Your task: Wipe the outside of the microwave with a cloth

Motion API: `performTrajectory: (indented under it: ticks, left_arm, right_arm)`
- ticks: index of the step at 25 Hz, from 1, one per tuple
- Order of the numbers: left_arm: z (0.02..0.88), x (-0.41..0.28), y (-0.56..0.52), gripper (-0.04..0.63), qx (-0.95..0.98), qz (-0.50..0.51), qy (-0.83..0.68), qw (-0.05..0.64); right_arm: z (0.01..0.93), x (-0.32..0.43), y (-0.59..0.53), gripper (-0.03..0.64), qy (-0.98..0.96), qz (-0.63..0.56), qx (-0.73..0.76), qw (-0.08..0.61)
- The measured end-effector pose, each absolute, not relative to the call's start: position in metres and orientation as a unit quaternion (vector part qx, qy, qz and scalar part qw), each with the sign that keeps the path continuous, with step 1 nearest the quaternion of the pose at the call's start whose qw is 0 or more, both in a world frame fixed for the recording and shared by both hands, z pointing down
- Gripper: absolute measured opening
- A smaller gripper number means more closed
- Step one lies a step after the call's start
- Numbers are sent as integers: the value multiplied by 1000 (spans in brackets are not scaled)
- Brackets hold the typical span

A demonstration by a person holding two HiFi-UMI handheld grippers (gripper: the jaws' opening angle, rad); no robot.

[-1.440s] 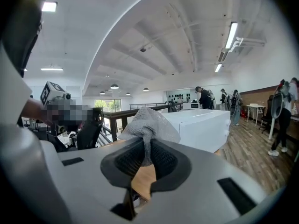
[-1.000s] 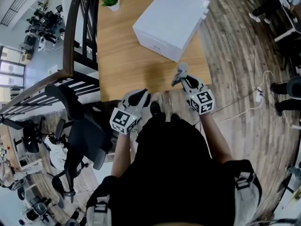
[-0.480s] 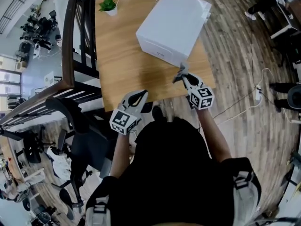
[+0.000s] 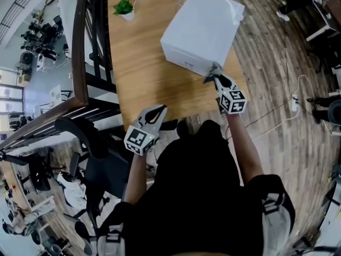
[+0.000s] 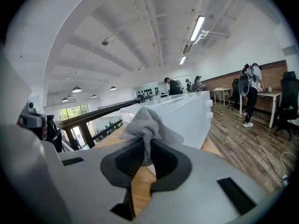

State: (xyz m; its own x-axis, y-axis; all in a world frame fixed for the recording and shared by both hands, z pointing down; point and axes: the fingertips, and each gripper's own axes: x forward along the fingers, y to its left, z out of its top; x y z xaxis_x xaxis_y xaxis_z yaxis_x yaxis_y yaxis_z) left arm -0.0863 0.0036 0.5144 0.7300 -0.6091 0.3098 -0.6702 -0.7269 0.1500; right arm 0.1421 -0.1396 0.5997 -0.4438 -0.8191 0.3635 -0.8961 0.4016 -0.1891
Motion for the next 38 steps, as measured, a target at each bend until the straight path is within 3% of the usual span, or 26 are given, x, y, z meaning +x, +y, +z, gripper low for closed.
performTrajectory:
  ticks: [18,38]
  left_arm:
    - [524,-96,-37,2,910,112,-376,135]
    - [528,-116,-9,2,888,113,-418,157]
  right_arm:
    - [599,106,-174,38,-844,216,486,69]
    - [609,70,-192,38,-838,239,488,45]
